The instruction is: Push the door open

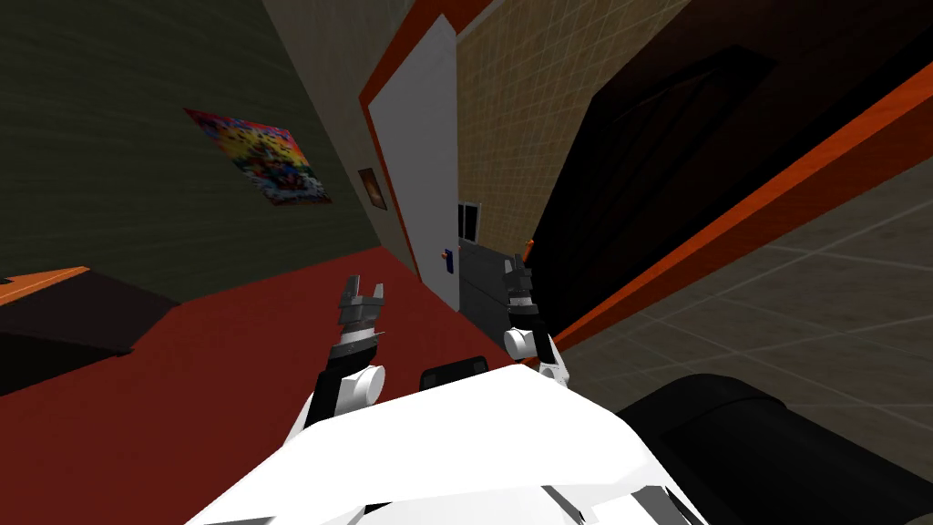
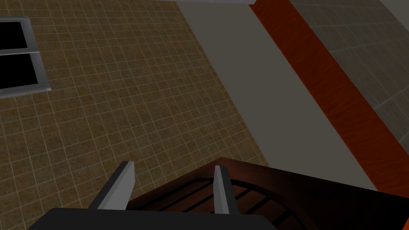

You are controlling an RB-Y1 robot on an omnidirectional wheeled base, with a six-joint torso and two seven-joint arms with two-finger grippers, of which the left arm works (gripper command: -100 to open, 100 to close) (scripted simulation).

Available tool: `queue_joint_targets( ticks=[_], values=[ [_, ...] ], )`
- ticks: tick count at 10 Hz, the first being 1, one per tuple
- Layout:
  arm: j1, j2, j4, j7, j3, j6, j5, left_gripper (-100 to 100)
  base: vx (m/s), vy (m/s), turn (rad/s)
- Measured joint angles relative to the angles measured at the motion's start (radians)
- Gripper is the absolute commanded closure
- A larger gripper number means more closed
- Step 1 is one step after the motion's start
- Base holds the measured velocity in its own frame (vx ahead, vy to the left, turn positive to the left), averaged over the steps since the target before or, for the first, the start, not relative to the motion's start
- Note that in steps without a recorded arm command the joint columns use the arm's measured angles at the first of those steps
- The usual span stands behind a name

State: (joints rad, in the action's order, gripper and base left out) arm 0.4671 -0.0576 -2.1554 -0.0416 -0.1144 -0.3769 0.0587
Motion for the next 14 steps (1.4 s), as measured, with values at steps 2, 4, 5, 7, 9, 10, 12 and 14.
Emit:
queue_joint_targets(
  ticks=[2, 4, 5, 7, 9, 10, 12, 14],
  values=[
    [-0.032, -0.015, 0.046, -0.008, -0.020, 0.011, -0.001, -100, 0.146, 0.095, -0.148],
    [-0.063, -0.031, 0.099, -0.016, -0.043, 0.020, -0.002, -100, 0.129, 0.125, -0.172],
    [-0.065, -0.040, 0.112, -0.021, -0.058, 0.026, -0.003, -100, 0.129, 0.085, -0.122],
    [-0.088, -0.049, 0.151, -0.026, -0.079, 0.032, -0.005, -100, 0.095, 0.067, -0.106],
    [-0.101, -0.053, 0.191, -0.025, -0.107, 0.029, -0.012, -100, 0.076, 0.076, -0.122],
    [-0.116, -0.057, 0.210, -0.028, -0.115, 0.035, -0.012, -100, 0.065, 0.078, -0.123],
    [-0.141, -0.065, 0.253, -0.032, -0.135, 0.041, -0.015, -100, 0.068, 0.082, -0.120],
    [-0.158, -0.073, 0.280, -0.036, -0.157, 0.055, -0.017, -100, 0.090, 0.103, -0.125]
  ],
)
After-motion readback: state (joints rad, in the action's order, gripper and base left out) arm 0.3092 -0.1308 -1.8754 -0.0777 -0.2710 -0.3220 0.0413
